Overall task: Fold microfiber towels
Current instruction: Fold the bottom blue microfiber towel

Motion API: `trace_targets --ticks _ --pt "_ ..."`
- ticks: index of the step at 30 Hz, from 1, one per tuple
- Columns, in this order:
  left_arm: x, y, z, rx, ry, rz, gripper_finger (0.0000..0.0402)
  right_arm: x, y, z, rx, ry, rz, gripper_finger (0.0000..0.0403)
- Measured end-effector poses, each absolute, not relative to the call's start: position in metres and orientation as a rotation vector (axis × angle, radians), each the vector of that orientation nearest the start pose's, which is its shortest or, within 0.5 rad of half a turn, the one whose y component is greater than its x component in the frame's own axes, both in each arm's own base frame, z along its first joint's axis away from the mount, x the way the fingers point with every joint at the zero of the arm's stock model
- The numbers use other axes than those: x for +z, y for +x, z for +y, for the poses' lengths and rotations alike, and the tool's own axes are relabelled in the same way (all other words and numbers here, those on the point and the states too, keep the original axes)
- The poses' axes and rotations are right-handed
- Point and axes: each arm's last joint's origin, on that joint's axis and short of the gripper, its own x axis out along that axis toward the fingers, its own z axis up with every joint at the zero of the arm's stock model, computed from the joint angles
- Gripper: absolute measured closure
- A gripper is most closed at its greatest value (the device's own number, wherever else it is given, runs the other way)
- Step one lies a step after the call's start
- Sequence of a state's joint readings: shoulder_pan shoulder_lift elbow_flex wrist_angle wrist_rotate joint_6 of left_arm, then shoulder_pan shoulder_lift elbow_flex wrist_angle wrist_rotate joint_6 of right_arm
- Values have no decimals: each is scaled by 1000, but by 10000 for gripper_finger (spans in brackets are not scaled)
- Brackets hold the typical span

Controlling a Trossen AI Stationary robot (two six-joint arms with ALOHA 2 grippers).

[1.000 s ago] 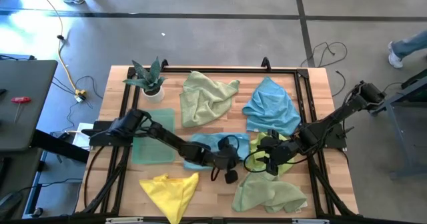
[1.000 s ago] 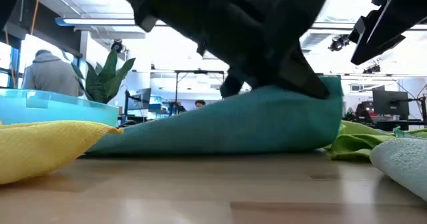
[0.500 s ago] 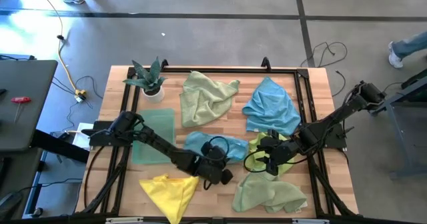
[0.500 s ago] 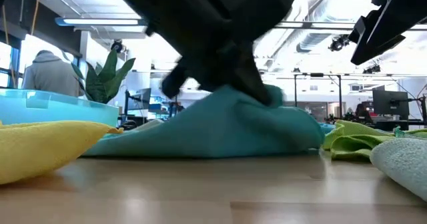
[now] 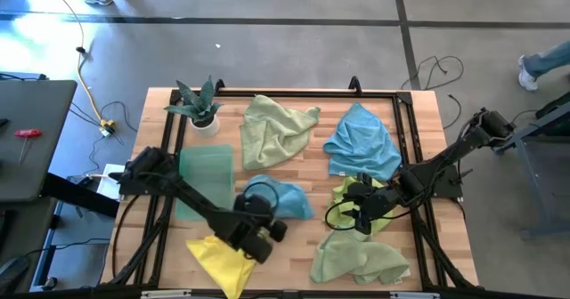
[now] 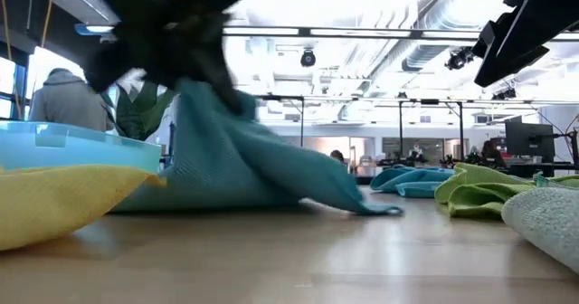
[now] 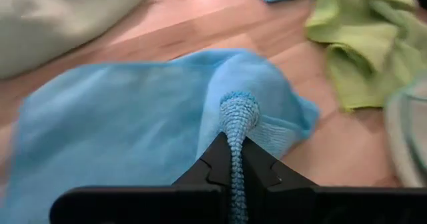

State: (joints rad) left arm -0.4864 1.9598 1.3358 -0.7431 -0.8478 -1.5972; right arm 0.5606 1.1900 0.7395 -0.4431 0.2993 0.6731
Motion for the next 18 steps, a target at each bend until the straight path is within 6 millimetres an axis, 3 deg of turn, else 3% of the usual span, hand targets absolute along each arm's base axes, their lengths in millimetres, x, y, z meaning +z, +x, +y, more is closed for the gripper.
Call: trace_targets --ticks 6,18 --pt "167 320 -170 1016 -646 524 401 222 198 114 -39 259 847 219" --pt "153 308 -168 1129 -810 558 400 222 198 114 -45 260 844 219"
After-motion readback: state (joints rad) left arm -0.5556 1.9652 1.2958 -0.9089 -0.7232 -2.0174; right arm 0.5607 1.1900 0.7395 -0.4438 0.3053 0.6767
